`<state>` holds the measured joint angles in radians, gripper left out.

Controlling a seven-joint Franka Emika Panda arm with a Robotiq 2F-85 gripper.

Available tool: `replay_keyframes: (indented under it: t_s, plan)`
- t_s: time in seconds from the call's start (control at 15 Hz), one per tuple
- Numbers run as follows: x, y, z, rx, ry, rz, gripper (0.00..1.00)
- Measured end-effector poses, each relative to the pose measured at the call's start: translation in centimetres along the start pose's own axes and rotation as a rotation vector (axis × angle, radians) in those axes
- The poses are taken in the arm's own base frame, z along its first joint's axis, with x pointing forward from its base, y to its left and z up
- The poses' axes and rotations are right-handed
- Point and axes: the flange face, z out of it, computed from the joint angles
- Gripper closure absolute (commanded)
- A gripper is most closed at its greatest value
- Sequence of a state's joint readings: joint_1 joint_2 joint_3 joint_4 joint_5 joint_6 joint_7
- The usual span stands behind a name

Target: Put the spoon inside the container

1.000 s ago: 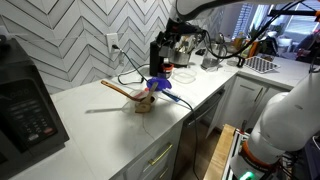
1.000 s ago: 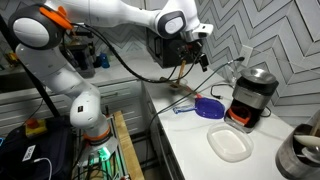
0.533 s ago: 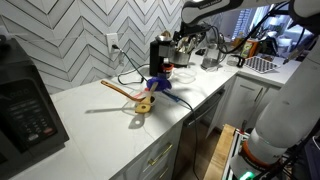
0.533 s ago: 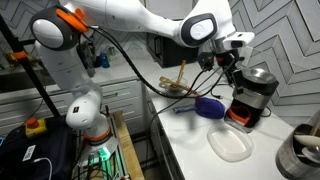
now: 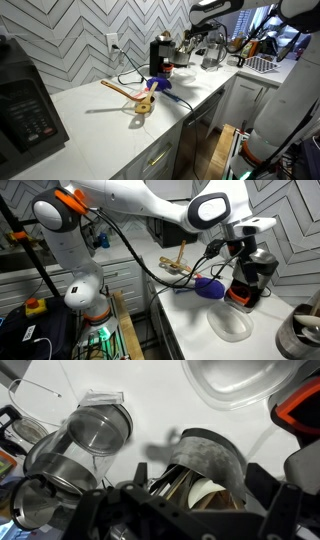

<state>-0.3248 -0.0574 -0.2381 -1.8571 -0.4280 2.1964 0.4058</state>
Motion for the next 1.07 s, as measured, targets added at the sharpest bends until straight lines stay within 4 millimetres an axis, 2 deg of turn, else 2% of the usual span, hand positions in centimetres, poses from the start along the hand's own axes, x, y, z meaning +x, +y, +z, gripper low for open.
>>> replay_keyframes:
  t_s: [0.13,0.27,0.47,0.6,0.8,0.93,1.07]
  plan:
    - [0.0,-0.1,0.0,0.001,0.000,0.004,0.00]
    - [0.6,0.6,0.5,-0.037,-0.040,0.080,0.00]
    - [2.8,2.8,3.1,-0.101,-0.115,0.188,0.00]
    - [4.1,3.3,5.5,-0.121,-0.184,0.262,0.00]
    - [5.6,1.2,7.6,-0.123,-0.277,0.371,0.00]
    - [6.7,-0.5,7.9,-0.119,-0.311,0.447,0.00]
    - [7.9,-1.2,8.0,-0.116,-0.333,0.541,0.00]
